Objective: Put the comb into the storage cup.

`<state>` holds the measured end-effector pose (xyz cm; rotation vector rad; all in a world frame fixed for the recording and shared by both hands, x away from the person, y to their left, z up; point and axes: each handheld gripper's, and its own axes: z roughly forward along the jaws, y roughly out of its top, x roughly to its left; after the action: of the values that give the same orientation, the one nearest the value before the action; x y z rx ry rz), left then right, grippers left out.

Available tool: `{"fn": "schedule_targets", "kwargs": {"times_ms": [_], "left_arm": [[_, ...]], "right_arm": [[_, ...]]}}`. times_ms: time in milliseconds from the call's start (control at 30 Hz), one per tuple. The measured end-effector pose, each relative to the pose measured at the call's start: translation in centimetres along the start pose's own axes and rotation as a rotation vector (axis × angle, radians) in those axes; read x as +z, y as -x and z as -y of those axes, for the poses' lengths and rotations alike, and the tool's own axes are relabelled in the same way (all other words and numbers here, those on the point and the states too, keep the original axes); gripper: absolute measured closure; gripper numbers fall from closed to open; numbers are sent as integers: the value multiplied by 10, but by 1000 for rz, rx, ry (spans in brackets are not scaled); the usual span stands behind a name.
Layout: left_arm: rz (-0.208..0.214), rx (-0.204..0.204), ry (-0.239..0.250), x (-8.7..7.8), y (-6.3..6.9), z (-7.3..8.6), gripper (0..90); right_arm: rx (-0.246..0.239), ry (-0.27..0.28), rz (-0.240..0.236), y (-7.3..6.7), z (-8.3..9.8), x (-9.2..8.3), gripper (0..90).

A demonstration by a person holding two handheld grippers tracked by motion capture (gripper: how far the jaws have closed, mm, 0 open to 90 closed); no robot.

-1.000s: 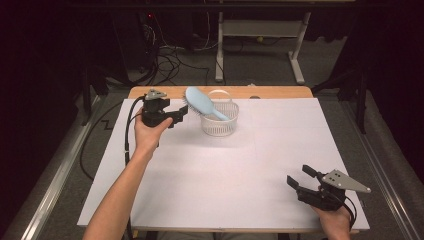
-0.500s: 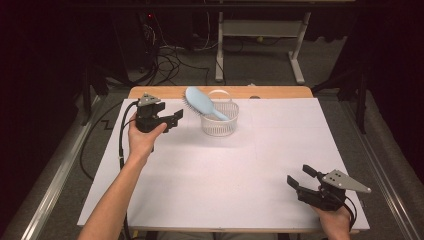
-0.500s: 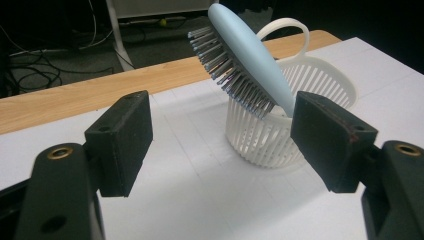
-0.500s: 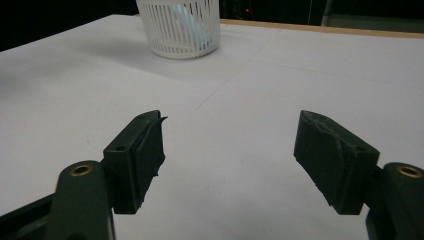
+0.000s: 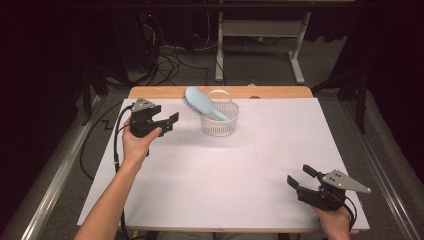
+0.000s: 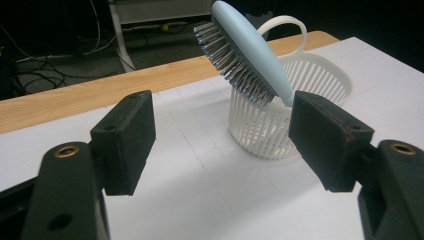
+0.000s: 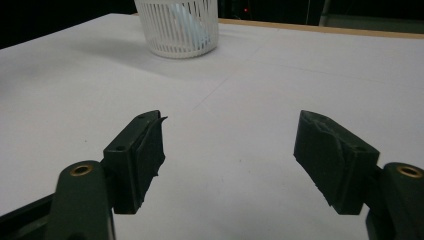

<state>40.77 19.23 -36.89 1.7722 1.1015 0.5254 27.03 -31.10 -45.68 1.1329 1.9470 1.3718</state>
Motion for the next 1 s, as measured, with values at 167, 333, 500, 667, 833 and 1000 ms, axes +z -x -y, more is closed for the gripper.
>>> {"fn": "schedule_targets", "kwargs": {"times_ms": [167, 333, 500, 667, 833, 1000], "left_arm": [[-3, 6, 7, -5, 0, 3, 277], [1, 5, 7, -8, 1, 5, 277], [6, 3, 8, -11, 2, 8, 267], [6, 8, 1, -14, 2, 12, 266], [3, 18, 2, -18, 2, 14, 266], [4, 23, 11, -22, 4, 18, 266]], "right_arm": [[-2, -2, -1, 0, 0, 0, 287], [1, -2, 0, 0, 0, 0, 286], [6, 3, 2, 0, 0, 0, 287], [7, 3, 2, 0, 0, 0, 286], [5, 1, 1, 0, 0, 0, 287], [6, 2, 3, 0, 0, 0, 287]]}}
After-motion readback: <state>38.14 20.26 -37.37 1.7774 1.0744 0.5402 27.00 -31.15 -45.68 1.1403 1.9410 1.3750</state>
